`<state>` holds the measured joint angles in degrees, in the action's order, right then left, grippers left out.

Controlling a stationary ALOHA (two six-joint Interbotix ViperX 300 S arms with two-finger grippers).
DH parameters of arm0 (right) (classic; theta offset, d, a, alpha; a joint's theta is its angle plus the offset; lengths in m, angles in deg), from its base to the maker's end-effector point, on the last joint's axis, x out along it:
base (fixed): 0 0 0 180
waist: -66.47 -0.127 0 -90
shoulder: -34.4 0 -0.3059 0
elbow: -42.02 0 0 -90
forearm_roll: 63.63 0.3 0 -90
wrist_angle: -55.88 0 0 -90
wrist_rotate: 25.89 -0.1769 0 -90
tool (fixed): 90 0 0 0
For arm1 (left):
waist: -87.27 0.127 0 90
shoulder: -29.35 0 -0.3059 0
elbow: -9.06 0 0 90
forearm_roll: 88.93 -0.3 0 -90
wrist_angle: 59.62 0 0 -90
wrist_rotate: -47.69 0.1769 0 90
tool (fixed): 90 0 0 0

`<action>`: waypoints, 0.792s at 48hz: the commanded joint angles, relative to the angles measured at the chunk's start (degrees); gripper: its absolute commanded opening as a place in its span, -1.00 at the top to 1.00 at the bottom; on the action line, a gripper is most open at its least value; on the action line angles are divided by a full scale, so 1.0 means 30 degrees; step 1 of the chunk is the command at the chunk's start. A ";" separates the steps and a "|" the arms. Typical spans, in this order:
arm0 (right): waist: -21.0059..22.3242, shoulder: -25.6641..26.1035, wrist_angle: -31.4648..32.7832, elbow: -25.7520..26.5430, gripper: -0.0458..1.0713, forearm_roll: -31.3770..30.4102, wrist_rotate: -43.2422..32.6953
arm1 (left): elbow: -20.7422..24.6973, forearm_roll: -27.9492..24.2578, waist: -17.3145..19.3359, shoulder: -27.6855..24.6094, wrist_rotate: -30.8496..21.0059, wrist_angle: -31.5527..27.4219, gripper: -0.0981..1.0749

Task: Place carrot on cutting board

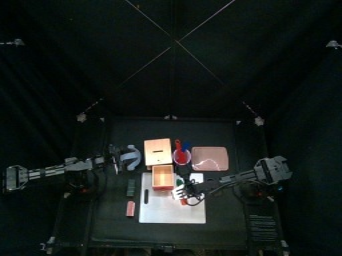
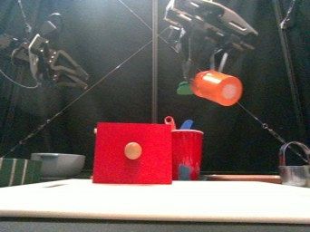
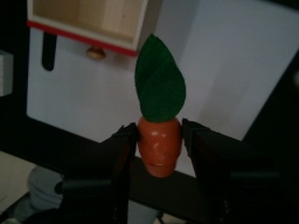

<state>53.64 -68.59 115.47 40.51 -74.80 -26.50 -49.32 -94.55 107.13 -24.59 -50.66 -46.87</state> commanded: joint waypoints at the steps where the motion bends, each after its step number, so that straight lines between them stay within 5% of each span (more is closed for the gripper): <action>1: -0.0527 0.0645 -0.2109 -0.0908 -0.21 -0.0205 -0.1816 | 0.0498 0.0117 -0.0029 -0.0029 -0.0029 0.0117 -0.60; 11: -0.0938 -0.0293 -0.7207 -0.2959 -0.23 -0.1553 -0.5771 | 0.0410 0.0176 -0.0029 -0.0029 0.0000 0.0088 -0.60; 27: -0.1201 -0.1084 -0.9023 -0.4395 -0.28 -0.2725 -0.8438 | 0.0088 0.0176 0.0029 -0.0029 0.0000 0.0059 -0.60; 38: -0.1143 -0.1494 -0.9404 -0.4922 -0.49 -0.2461 -0.8555 | -0.0059 0.0176 -0.0029 -0.0029 0.0029 0.0000 -0.60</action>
<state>50.12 -73.77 87.78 25.30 -82.36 -52.08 -50.28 -94.11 107.13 -24.50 -50.74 -46.96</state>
